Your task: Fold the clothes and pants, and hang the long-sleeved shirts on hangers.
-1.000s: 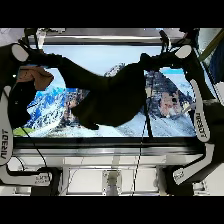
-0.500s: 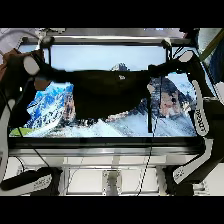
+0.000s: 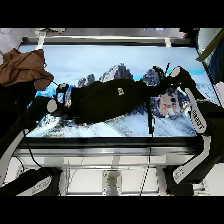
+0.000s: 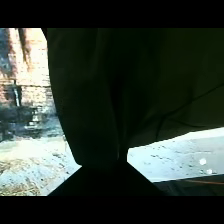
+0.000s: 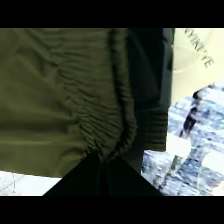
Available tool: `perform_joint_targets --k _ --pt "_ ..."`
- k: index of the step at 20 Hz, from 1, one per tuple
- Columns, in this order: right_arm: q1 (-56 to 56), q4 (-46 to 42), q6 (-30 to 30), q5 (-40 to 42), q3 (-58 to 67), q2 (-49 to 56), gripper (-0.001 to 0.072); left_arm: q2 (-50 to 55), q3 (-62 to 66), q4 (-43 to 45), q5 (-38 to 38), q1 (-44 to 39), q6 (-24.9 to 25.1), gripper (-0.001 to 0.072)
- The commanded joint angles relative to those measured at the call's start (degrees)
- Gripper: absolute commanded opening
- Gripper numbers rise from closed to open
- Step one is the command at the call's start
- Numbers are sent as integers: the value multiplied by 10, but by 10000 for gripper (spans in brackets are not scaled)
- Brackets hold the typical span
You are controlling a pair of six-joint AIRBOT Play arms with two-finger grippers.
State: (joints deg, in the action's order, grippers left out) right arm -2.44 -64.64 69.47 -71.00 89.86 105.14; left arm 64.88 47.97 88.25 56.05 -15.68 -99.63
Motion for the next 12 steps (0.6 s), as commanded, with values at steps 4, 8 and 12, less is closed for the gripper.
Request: perform_joint_targets --k 4,8,12 --pt "-1 2 5 -132 72 -9 560 -10 -3 -8 21 -2 -20 702" --pt "-21 21 57 -70 157 -11 563 -72 21 5 37 -2 -20 707" --pt "-66 101 66 -113 163 39 610 -133 21 5 37 -2 -20 707"
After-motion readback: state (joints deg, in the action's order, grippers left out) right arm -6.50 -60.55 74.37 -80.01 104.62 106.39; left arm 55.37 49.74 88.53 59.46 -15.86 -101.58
